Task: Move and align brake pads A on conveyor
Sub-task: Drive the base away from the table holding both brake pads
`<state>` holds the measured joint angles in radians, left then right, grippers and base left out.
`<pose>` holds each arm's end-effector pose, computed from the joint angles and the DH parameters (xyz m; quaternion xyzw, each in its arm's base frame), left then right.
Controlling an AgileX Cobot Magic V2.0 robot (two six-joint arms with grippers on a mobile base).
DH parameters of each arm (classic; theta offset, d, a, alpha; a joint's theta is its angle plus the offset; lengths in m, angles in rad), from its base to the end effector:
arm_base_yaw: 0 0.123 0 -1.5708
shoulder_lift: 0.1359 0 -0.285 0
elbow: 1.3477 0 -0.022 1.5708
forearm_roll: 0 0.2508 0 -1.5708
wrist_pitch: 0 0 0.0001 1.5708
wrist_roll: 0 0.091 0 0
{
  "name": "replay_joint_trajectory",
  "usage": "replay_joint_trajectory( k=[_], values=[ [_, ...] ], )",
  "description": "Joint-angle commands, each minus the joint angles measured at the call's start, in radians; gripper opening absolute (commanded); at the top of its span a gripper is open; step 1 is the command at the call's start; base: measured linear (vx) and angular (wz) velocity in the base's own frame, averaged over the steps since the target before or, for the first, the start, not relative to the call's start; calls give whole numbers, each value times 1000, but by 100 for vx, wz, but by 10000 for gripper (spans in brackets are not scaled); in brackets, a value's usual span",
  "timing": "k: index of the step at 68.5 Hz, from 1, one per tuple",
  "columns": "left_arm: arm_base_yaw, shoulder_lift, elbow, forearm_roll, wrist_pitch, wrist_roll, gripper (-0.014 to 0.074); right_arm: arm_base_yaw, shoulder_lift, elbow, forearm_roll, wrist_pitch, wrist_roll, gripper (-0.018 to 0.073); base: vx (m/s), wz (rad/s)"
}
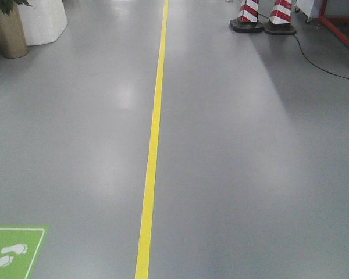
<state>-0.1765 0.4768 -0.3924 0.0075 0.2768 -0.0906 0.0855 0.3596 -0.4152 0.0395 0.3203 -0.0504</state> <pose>0.1036 -0.0183 0.2849 0.0365 0.7962 -0.0774 0.5989 0.0835 0.0083 0.2998 -0.0417 0.7658 0.0280 0.6411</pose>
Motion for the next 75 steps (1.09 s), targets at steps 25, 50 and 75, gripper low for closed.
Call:
replay_joint_trajectory(
  k=[25, 50, 75],
  values=[
    [-7, 4, -28, -7, -100, -4, -6, -4, 5, -32, 0, -101, -5, -11, 44, -6],
    [-7, 5, -28, -7, -100, -4, -6, -4, 5, -32, 0, -100, -5, -11, 49, -5],
    [-7, 5, -28, -7, -100, -4, -6, -4, 5, -32, 0, -100, -5, -11, 54, -1]
  ],
)
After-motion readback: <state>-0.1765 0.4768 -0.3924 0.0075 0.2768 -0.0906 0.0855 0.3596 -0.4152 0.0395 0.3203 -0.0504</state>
